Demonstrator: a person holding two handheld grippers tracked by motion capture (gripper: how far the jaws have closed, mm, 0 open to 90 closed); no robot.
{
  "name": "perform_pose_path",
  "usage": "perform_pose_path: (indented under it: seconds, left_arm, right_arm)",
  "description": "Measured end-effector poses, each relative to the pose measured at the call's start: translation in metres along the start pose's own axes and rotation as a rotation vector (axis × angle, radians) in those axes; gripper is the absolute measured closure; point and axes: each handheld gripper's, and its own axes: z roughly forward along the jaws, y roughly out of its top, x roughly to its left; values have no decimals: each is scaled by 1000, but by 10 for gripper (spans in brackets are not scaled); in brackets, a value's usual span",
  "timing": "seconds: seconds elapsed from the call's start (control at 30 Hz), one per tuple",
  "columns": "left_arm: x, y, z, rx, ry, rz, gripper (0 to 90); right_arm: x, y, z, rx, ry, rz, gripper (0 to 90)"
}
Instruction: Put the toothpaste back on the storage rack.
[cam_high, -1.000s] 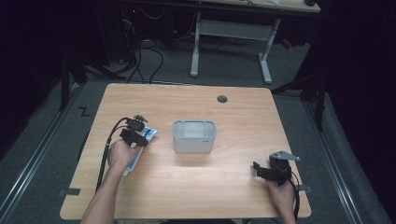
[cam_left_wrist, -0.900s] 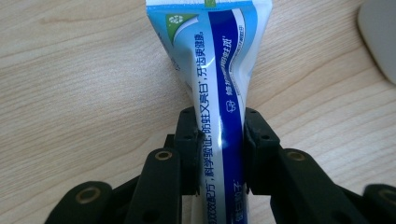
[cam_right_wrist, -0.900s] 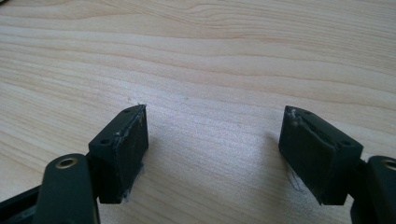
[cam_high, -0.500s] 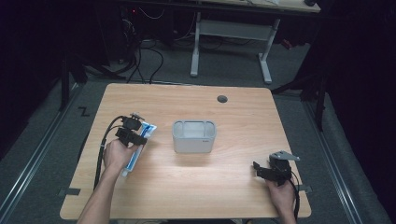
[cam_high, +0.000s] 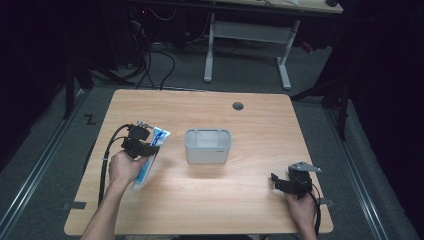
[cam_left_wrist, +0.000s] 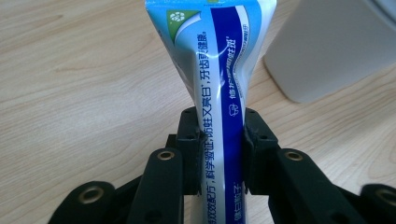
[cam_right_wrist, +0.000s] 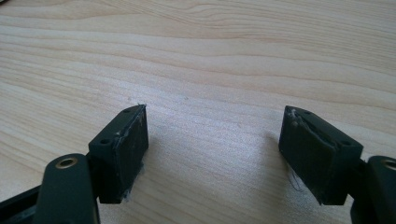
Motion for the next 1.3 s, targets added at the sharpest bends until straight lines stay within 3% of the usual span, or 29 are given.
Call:
perform_pose_path:
  seconds: [0.5,0.9,1.3]
  left_arm:
    - [-13,0,-12,-82,-54,25,730]
    - [-21,-1,-27,-185,-75,35,731]
    - [-37,13,-41,-276,-126,66,733]
  right_arm:
    - [0,0,0,0,0,1,239]
    - [0,0,0,0,0,0,239]
    - [0,0,0,0,0,0,239]
